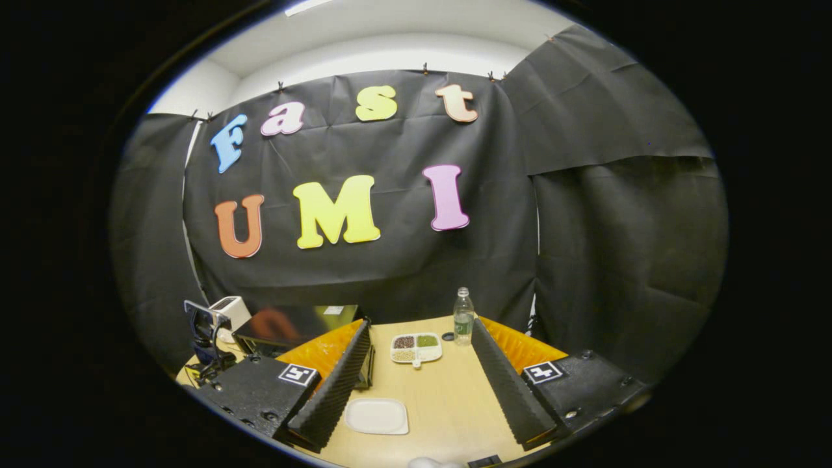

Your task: Open the electric oven with the left hand, put the food in, and close the electric oven.

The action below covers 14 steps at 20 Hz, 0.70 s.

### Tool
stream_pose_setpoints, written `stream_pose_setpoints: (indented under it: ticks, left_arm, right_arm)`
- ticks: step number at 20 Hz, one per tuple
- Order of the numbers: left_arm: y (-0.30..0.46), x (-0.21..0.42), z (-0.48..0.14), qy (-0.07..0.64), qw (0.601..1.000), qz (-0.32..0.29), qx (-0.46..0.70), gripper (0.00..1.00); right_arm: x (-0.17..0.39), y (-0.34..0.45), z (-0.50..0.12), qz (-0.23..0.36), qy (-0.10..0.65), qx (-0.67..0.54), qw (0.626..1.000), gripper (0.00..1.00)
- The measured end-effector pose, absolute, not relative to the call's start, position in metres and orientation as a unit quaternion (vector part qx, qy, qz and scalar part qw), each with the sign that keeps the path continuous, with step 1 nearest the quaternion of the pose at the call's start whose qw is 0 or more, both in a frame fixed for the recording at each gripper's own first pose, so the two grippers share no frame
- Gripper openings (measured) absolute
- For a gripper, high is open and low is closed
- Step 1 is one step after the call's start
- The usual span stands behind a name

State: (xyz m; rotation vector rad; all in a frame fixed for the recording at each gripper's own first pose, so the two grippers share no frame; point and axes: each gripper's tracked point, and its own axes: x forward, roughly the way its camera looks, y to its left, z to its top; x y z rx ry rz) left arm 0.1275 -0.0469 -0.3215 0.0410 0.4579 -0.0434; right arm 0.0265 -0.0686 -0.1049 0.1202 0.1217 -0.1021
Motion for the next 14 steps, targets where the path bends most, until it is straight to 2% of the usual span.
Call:
stream_pose_setpoints:
  ticks: [3,4,6,8,9,10,11,13,14]
  left_arm:
    - [-0.045,0.144,-0.315,0.219,0.975,-0.019,0.018,0.96]
    - [-0.044,0.150,-0.312,0.213,0.977,-0.017,0.021,0.96]
    - [-0.043,0.159,-0.308,0.206,0.978,-0.015,0.024,0.96]
    - [-0.046,0.167,-0.306,0.203,0.979,-0.019,0.022,0.96]
    - [-0.046,0.170,-0.306,0.202,0.979,-0.018,0.027,0.96]
    - [-0.044,0.173,-0.306,0.200,0.979,-0.018,0.031,0.96]
    - [-0.045,0.174,-0.307,0.202,0.979,-0.018,0.030,0.97]
    - [-0.045,0.174,-0.310,0.206,0.978,-0.017,0.026,0.96]
    - [-0.046,0.174,-0.311,0.208,0.978,-0.017,0.023,0.96]
  right_arm:
    - [0.029,-0.070,-0.107,-0.052,0.063,0.061,0.995,1.00]
    - [0.029,-0.070,-0.107,-0.052,0.065,0.061,0.995,0.96]
    - [0.030,-0.072,-0.107,-0.054,0.065,0.060,0.995,1.00]
    - [0.030,-0.074,-0.108,-0.055,0.066,0.060,0.995,0.96]
    - [0.030,-0.074,-0.110,-0.055,0.069,0.060,0.994,1.00]
    - [0.032,-0.076,-0.111,-0.057,0.070,0.062,0.994,0.96]
    - [0.031,-0.076,-0.110,-0.057,0.070,0.066,0.994,1.00]
    - [0.033,-0.077,-0.112,-0.057,0.072,0.065,0.994,1.00]
    - [0.033,-0.077,-0.114,-0.056,0.074,0.064,0.994,0.96]
